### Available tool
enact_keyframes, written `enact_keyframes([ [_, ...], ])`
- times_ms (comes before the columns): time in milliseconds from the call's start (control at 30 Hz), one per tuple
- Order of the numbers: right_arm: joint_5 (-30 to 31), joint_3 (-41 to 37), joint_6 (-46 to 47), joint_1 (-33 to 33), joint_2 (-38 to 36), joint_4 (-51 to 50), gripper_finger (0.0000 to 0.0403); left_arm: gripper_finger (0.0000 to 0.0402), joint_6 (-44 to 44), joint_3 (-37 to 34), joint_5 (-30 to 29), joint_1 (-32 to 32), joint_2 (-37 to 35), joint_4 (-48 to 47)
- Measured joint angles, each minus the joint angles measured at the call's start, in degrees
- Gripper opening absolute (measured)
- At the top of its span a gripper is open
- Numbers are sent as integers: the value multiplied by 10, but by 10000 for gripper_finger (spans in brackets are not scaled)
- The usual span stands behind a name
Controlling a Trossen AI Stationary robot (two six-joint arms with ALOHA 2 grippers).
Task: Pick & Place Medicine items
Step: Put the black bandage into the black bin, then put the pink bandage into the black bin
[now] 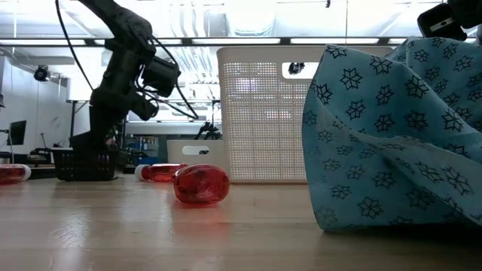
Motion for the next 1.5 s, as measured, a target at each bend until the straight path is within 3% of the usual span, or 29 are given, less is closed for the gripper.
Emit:
enact_keyframes([
  [433,0,0,0,0,0,0,224,218,21,-21,0,0,1,21],
  [1100,0,0,0,0,0,0,224,284,19,-22,2,0,1,42],
  [1500,0,0,0,0,0,0,224,286,1,-5,2,0,1,21],
])
